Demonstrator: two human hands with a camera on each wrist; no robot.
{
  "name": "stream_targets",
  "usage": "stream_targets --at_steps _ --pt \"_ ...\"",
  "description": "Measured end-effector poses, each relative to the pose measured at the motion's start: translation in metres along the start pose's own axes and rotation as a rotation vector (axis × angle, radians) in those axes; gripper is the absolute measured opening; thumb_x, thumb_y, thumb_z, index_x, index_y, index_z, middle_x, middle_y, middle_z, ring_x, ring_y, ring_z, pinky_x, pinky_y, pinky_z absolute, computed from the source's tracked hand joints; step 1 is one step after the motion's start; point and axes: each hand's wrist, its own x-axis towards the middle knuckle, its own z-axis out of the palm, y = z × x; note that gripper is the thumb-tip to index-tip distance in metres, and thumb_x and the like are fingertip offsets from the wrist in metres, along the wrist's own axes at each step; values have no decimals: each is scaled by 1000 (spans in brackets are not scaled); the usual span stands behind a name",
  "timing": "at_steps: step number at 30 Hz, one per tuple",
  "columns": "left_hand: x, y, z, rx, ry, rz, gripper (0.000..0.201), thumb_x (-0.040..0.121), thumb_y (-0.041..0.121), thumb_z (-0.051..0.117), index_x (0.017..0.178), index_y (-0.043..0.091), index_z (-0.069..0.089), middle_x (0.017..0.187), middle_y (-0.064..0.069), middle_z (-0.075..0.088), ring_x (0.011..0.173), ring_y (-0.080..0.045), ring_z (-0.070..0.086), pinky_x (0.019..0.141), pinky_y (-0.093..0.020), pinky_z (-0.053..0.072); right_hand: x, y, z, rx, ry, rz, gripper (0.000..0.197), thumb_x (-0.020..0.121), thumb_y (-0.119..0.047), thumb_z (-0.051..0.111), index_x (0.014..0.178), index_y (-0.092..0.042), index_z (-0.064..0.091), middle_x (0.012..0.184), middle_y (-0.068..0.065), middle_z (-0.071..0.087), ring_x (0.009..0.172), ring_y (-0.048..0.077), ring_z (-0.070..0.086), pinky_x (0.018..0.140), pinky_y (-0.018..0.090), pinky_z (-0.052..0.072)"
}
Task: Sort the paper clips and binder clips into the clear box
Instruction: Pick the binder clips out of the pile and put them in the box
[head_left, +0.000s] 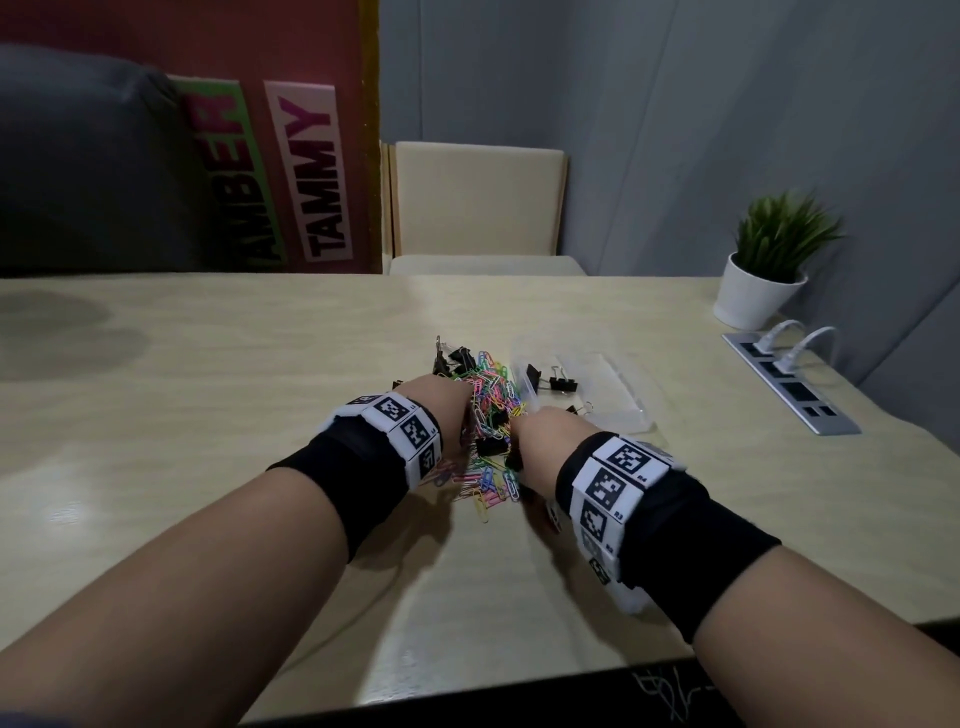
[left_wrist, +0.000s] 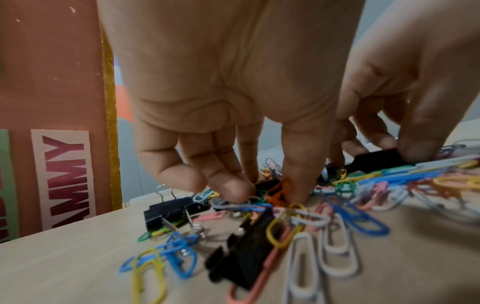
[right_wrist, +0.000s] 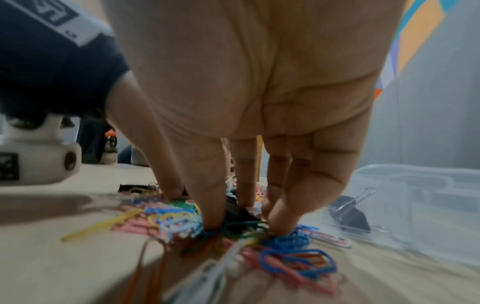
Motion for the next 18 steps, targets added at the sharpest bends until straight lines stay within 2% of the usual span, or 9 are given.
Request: stream_targets --at_steps 3,6,8,10,12,14,16,18 --pt "6 2 -2 76 -58 -20 11 93 23 58 99 15 56 68 -1 43 67 -19 47 62 -25 37 0 0 0 -10 -14 -5 31 94 -9 50 125 -7 54 118 13 63 110 29 60 88 35 50" --pt "11 0 1 101 -113 -45 8 96 24 55 94 16 55 64 -1 40 55 -14 40 52 -25 33 -3 0 -2 22 -9 -17 32 91 -5 49 122 -11 54 112 13 64 104 30 60 79 33 49" --pt "14 -3 4 102 -106 -78 15 95 28 55 85 16 55 58 1 36 49 -12 33 48 -23 30 -5 0 -3 49 -5 -11 30 89 -6 52 118 -12 54 108 12 64 96 29 60 73 32 47" --pt "12 -3 3 96 -75 -71 25 88 37 60 73 17 56 55 2 38 50 -16 40 46 -21 33 -6 1 -6 84 9 0 30 89 -8 53 118 -14 54 108 10 64 95 28 60 71 31 47" --pt "4 -1 1 84 -32 -52 35 86 44 61 67 16 55 54 2 41 53 -19 46 49 -22 36 -9 5 -14 160 30 11 29 91 -16 54 120 -19 57 112 6 63 102 25 59 72 28 44" --pt "-2 0 -5 74 -27 -45 40 91 42 57 64 13 51 56 1 42 50 -16 44 50 -25 36 -11 9 -25 286 90 36 26 92 -24 54 117 -22 61 107 3 62 97 21 58 72 25 42" --pt "-3 0 -10 55 -14 -53 42 96 37 53 63 11 48 57 0 41 48 -14 38 45 -24 32 -10 16 -34 440 189 82 22 90 -26 56 110 -23 66 97 0 61 85 17 55 70 24 41" --pt "-5 -1 -16 42 2 -58 40 98 34 50 67 9 51 56 0 40 47 -13 37 44 -24 32 -5 26 -39 544 282 139 22 88 -27 57 106 -23 69 93 -2 64 80 18 56 65 24 43"
